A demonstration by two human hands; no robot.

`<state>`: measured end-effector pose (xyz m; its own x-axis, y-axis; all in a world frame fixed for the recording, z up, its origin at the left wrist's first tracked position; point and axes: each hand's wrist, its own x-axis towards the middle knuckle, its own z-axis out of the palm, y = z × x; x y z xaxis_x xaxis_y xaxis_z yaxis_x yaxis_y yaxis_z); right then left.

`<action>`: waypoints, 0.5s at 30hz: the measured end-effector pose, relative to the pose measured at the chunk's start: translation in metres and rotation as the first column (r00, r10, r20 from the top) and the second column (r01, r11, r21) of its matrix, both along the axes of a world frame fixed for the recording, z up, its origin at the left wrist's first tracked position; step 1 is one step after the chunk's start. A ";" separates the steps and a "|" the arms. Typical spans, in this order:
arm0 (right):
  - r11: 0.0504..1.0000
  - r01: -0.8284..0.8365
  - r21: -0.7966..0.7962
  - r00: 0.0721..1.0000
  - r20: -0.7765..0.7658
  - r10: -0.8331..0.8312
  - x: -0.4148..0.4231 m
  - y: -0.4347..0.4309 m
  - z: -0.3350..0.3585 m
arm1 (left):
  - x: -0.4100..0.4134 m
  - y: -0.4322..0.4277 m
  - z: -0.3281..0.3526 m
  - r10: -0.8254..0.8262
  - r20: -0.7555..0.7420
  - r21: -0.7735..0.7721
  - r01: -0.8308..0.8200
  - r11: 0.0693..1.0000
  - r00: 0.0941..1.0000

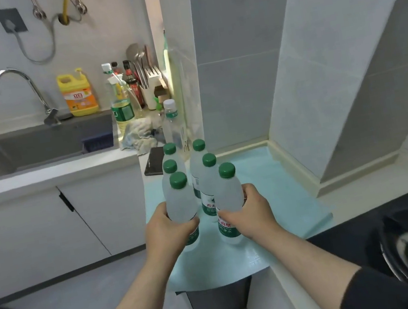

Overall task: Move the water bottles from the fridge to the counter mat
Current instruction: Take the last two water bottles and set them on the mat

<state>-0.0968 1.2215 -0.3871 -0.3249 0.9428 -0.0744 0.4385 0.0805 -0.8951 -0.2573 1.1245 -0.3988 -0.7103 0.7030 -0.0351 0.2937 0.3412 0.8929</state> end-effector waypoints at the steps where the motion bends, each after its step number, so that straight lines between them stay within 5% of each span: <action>1: 1.000 -0.005 -0.004 1.000 0.011 0.005 -0.003 0.003 -0.009 | -0.002 0.002 -0.008 0.008 -0.001 -0.008 -0.008 1.000 1.000; 15: 1.000 -0.018 0.000 0.996 -0.089 0.018 -0.019 0.013 -0.049 | -0.010 0.021 -0.043 0.062 0.032 0.018 -0.063 0.998 0.998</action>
<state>-0.1153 1.2346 -0.4362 -0.3475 0.9366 -0.0452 0.3554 0.0869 -0.9307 -0.2670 1.1452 -0.4423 -0.7516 0.6581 -0.0447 0.2444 0.3407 0.9078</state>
